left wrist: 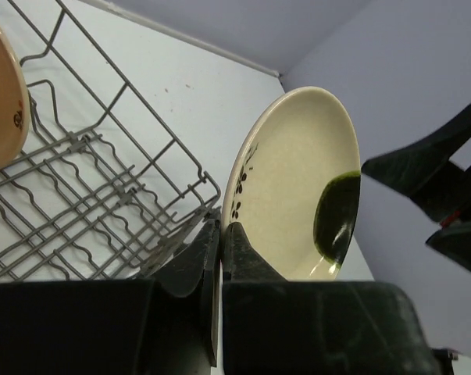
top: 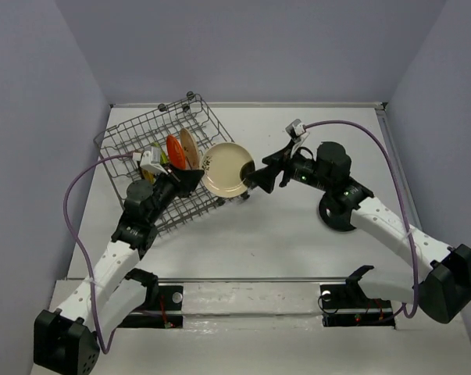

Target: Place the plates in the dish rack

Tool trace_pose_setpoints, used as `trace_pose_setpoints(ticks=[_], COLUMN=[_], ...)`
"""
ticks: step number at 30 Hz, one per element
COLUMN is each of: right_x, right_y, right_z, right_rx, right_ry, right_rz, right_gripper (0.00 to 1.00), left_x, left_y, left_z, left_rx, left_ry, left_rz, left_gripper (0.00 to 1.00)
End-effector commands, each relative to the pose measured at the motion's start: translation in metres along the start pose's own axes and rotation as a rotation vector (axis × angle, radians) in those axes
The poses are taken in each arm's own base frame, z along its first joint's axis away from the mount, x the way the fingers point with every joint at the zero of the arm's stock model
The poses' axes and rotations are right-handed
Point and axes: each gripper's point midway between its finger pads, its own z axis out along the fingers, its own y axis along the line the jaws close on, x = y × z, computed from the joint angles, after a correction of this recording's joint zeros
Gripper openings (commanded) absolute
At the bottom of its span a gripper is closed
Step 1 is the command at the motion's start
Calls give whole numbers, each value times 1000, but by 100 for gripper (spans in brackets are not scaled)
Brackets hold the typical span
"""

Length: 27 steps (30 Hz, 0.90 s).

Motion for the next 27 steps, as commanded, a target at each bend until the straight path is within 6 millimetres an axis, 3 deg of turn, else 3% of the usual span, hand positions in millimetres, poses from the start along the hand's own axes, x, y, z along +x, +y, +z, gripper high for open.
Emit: trace_pose_setpoints(ticks=[1, 4, 8, 14, 19, 24, 27], right_x=[-38, -35, -27, -20, -23, -49, -54], right_y=[17, 37, 60, 48, 38, 43, 30], right_z=[-8, -1, 9, 26, 22, 3, 1], right_rx=[-67, -200, -388, -365, -280, -225, -134], right_ry=[-44, 2, 89, 133, 111, 21, -2], right_rz=[-93, -56, 17, 76, 28, -61, -81], right_gripper=[95, 90, 76, 70, 73, 80, 87], left_x=[-8, -2, -7, -19, -21, -22, -22], left_y=[-37, -51, -60, -72, -69, -55, -53], left_z=[-16, -23, -27, -31, -32, -29, -31], left_rx=[137, 211, 245, 271, 254, 172, 165], left_ry=[49, 95, 92, 74, 76, 102, 108], left_rz=[105, 130, 186, 263, 293, 337, 364], left_gripper=[6, 6, 6, 6, 6, 6, 6])
